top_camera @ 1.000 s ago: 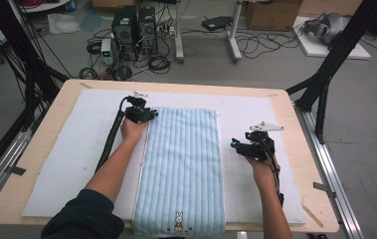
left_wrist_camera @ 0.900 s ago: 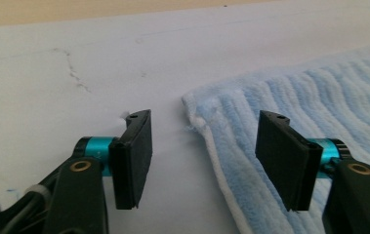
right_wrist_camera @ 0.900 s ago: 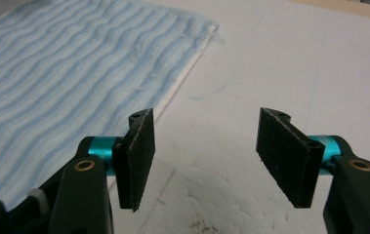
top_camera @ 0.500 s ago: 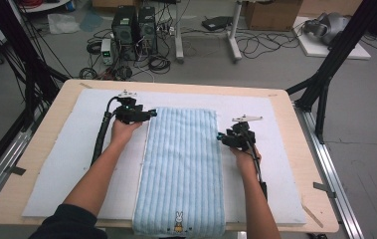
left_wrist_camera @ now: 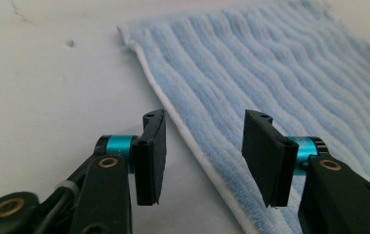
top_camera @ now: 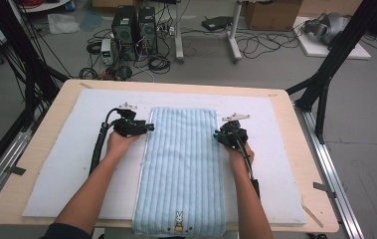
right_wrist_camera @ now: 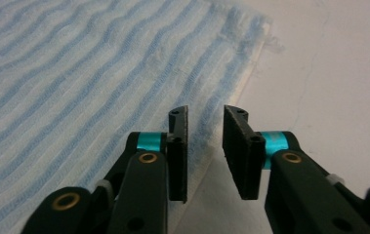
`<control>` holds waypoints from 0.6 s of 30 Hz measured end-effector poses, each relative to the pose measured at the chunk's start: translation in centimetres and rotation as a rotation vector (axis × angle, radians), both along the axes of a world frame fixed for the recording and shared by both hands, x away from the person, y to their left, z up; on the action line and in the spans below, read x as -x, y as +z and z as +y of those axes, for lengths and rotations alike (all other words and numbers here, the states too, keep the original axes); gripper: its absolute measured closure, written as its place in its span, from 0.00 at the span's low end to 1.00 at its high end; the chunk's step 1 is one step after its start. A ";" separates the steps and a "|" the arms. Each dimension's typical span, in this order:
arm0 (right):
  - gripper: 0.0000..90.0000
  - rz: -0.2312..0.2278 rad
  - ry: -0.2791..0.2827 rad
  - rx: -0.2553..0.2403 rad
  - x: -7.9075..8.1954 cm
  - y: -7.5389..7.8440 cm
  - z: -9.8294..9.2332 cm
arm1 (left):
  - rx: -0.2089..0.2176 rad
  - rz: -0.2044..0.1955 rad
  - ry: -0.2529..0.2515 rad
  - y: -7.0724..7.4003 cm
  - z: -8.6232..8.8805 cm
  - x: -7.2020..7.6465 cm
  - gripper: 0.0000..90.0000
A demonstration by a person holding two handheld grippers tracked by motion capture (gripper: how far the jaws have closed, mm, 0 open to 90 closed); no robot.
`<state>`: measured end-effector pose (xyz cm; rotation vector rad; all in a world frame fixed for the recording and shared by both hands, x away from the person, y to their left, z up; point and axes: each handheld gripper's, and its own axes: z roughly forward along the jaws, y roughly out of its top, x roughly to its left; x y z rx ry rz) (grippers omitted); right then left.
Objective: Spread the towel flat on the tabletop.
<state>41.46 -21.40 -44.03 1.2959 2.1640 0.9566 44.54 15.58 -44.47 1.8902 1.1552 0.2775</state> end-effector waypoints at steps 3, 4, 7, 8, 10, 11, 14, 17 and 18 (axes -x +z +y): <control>0.74 -0.003 -0.009 -0.028 0.4 0.4 -0.6 | -0.025 -0.005 0.005 -0.5 -0.8 0.0 0.61; 0.74 -0.009 -0.012 -0.030 0.5 0.4 -0.8 | -0.057 -0.018 0.017 -0.4 -1.0 0.1 0.63; 0.73 -0.010 -0.019 -0.041 0.7 0.5 -1.1 | -0.150 -0.060 0.027 -0.3 -1.3 0.2 0.91; 0.73 -0.010 -0.021 -0.043 0.7 0.5 -1.1 | -0.133 -0.049 0.039 -0.3 -1.3 0.1 0.97; 0.72 -0.014 -0.018 -0.043 0.9 0.4 -1.2 | -0.129 -0.060 0.058 -0.4 -1.3 0.0 0.98; 0.72 -0.007 -0.017 -0.046 0.9 0.4 -1.2 | -0.126 -0.066 0.073 -0.5 -1.2 -0.1 0.98; 0.72 -0.015 -0.008 -0.041 1.1 0.6 -1.1 | -0.099 -0.066 0.092 -0.7 -0.9 -0.5 0.98; 0.70 -0.028 -0.009 -0.057 1.2 0.9 -1.1 | -0.052 -0.058 0.085 -0.7 -0.5 -0.5 0.90; 0.70 -0.023 -0.005 -0.066 1.3 0.9 -1.1 | -0.046 -0.051 0.087 -0.6 -0.3 -0.5 0.74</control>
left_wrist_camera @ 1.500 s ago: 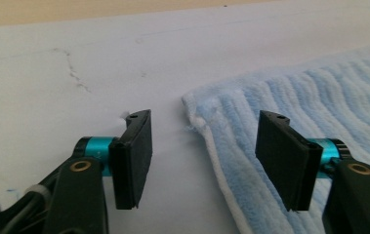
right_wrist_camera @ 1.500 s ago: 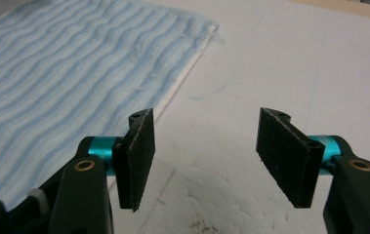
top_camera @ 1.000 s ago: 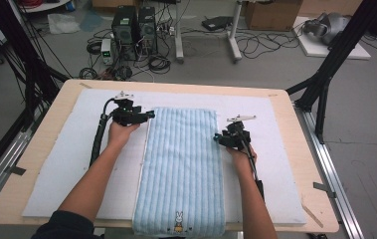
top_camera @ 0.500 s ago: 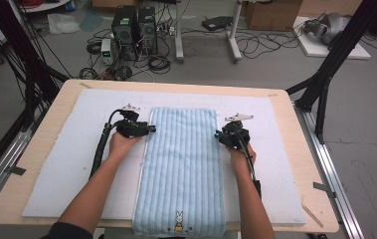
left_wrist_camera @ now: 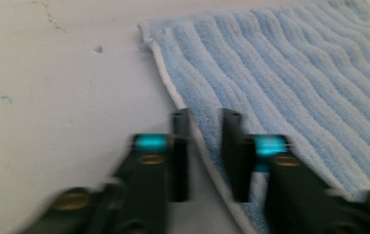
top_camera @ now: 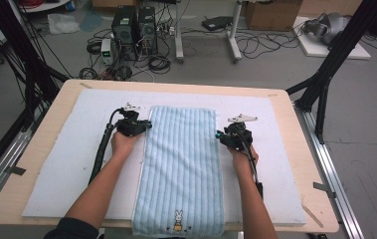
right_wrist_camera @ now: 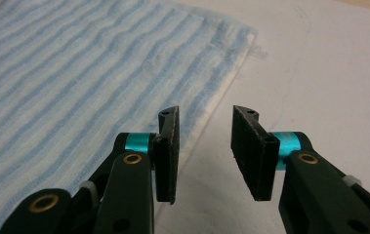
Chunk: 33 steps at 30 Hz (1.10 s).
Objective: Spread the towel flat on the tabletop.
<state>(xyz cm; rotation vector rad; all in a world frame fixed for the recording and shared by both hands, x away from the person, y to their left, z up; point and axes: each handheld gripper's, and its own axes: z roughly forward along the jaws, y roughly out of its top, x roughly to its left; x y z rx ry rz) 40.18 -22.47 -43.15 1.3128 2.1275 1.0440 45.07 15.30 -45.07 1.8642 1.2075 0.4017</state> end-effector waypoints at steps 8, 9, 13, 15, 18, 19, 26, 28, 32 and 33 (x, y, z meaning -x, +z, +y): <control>0.96 0.062 0.042 0.010 -0.9 -1.5 1.1 | 0.106 -0.066 -0.022 1.7 1.1 0.7 0.37; 0.97 0.044 0.033 0.053 -0.9 -1.5 1.4 | 0.115 -0.077 -0.014 1.9 1.2 0.9 0.35; 0.77 0.023 -0.008 0.072 -0.8 -1.4 1.5 | 0.171 -0.113 -0.024 1.8 1.8 1.6 0.24; 0.69 0.019 -0.021 0.029 -0.7 -1.0 1.0 | 0.203 -0.111 -0.056 1.8 2.1 2.0 0.21; 0.52 -0.006 -0.034 -0.051 0.1 0.2 -0.3 | 0.237 -0.144 -0.102 2.4 2.3 2.7 0.21; 0.47 -0.013 -0.029 -0.088 0.5 0.7 -0.8 | 0.245 -0.165 -0.110 2.6 2.5 3.0 0.21; 0.25 -0.134 -0.029 -0.105 4.5 2.6 -3.9 | 0.260 -0.226 -0.170 3.4 3.3 5.1 0.25; 0.18 -0.139 -0.027 -0.100 5.3 2.5 -4.8 | 0.263 -0.242 -0.182 3.4 3.6 5.6 0.25; 0.12 -0.153 -0.020 -0.103 6.1 2.5 -6.1 | 0.238 -0.289 -0.214 3.7 3.8 6.3 0.22; 0.12 -0.155 -0.021 -0.108 6.2 2.6 -6.3 | 0.229 -0.290 -0.216 3.8 3.7 6.4 0.22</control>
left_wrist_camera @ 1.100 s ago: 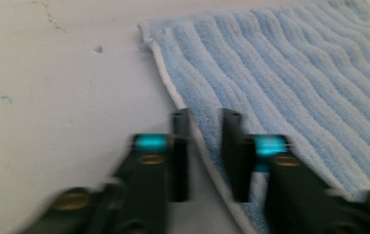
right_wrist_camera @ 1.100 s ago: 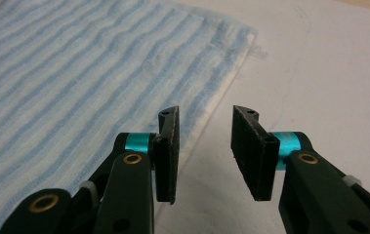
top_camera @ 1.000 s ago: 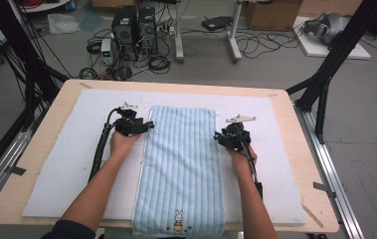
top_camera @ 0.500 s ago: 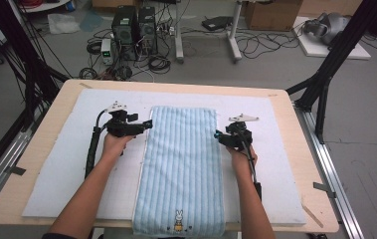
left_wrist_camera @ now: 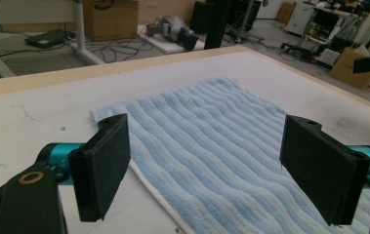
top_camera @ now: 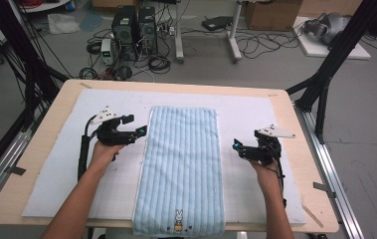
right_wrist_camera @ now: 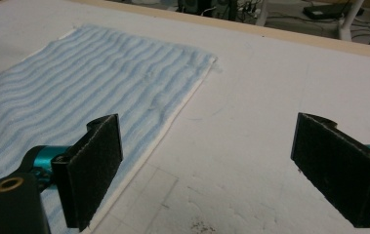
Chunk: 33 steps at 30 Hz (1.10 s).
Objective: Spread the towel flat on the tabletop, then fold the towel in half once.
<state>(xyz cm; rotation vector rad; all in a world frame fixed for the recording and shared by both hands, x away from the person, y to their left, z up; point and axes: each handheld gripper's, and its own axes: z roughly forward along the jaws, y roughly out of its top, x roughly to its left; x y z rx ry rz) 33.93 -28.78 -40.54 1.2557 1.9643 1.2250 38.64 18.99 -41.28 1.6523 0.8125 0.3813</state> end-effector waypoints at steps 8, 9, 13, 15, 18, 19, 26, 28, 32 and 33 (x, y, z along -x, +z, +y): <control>0.12 0.005 0.025 0.033 0.2 0.1 0.1 | 0.009 0.027 0.035 0.4 0.2 0.3 0.16; 0.12 0.007 0.030 0.040 0.1 0.1 0.1 | 0.014 0.026 0.037 0.5 0.2 0.3 0.16; 0.12 0.019 0.035 0.043 0.1 0.2 0.2 | 0.011 0.033 0.043 0.7 0.2 0.6 0.16; 0.12 0.021 0.042 0.044 0.2 0.3 0.4 | 0.014 0.027 0.049 0.8 0.2 0.6 0.16; 0.12 0.026 0.047 0.053 -0.1 0.4 0.5 | 0.035 0.033 0.055 0.8 0.5 0.5 0.16; 0.12 0.026 0.044 0.052 -0.2 0.4 0.6 | 0.035 0.035 0.055 0.8 0.5 0.5 0.16; 0.12 0.030 0.046 0.045 -0.4 0.4 0.9 | 0.044 0.053 0.065 0.8 0.9 0.4 0.16; 0.12 0.036 0.044 0.038 -0.4 0.4 0.9 | 0.036 0.055 0.065 0.8 1.0 0.3 0.16; 0.12 0.045 0.056 0.035 -0.5 0.3 1.1 | 0.030 0.062 0.072 0.7 1.1 0.3 0.16; 0.12 0.045 0.056 0.037 -0.5 0.3 1.2 | 0.035 0.067 0.073 0.7 1.1 0.2 0.16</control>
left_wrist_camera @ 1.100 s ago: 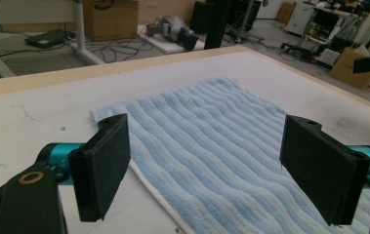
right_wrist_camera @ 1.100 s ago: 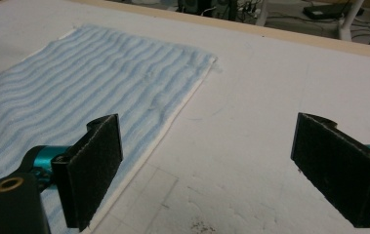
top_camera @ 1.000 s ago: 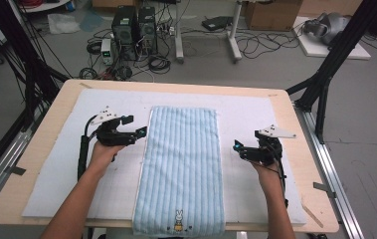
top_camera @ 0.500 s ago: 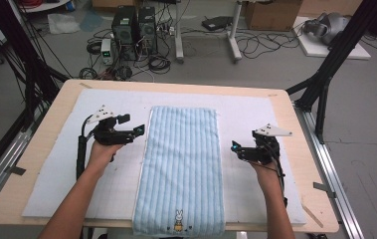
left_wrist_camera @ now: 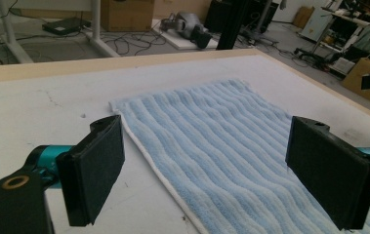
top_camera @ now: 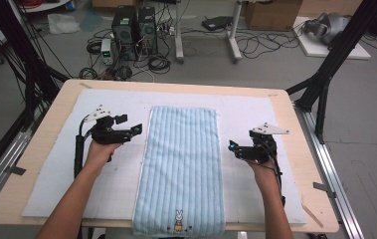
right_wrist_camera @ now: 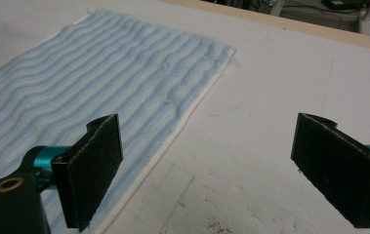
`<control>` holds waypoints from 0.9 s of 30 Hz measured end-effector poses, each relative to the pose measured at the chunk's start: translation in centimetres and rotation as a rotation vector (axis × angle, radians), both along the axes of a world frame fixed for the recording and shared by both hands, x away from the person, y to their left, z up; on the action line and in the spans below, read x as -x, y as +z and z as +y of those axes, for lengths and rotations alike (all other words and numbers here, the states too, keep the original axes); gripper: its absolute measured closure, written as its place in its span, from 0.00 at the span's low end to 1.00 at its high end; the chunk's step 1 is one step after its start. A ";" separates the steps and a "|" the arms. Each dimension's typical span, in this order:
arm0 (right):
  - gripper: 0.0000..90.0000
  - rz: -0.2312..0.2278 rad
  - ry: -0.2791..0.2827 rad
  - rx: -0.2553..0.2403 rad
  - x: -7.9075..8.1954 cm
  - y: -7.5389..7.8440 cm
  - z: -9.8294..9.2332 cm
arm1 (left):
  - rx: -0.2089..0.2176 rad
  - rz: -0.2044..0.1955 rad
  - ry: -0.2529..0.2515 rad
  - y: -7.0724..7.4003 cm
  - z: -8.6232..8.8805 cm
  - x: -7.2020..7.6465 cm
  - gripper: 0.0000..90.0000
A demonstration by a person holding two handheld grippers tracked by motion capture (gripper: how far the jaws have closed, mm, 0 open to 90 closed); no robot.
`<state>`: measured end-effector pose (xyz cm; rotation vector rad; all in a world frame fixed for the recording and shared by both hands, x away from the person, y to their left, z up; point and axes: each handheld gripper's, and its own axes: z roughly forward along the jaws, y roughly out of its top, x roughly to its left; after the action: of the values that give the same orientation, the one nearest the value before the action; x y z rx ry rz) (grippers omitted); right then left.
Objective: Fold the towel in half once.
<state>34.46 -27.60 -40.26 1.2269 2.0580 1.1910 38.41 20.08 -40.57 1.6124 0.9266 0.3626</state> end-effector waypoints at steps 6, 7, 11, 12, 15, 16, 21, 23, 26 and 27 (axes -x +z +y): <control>0.12 0.013 0.007 -0.017 0.2 0.0 0.0 | -0.028 0.032 0.022 -0.2 -0.3 -0.7 0.17; 0.12 0.011 0.003 -0.018 0.2 0.0 0.0 | -0.033 0.038 0.025 -0.2 -0.3 -0.9 0.18; 0.12 0.015 -0.004 -0.026 0.1 0.0 -0.1 | -0.060 0.083 0.028 -0.8 -0.9 -1.8 0.24; 0.12 0.015 -0.007 -0.032 0.1 -0.1 -0.1 | -0.067 0.092 0.033 -1.0 -1.2 -1.9 0.28; 0.12 0.019 -0.008 -0.039 0.0 -0.1 -0.1 | -0.063 0.103 0.038 -1.4 -2.0 -2.4 0.28; 0.12 0.022 -0.009 -0.040 0.1 -0.1 -0.1 | -0.063 0.103 0.043 -1.5 -2.2 -2.5 0.28; 0.12 0.023 -0.004 -0.043 0.2 0.0 -0.2 | -0.103 0.133 0.023 -1.8 -3.2 -3.2 0.27; 0.12 0.021 -0.005 -0.043 0.2 0.0 -0.2 | -0.126 0.131 0.020 -1.9 -3.7 -3.5 0.28; 0.12 0.027 -0.003 -0.047 0.2 0.0 -0.2 | -0.130 0.143 0.027 -2.1 -4.0 -3.9 0.31; 0.12 0.029 -0.005 -0.047 0.2 0.0 -0.2 | -0.136 0.153 0.029 -2.2 -4.1 -4.1 0.32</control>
<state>34.21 -27.76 -40.27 1.2772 2.0576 1.2333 42.46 15.94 -42.80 1.7715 1.0606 0.3315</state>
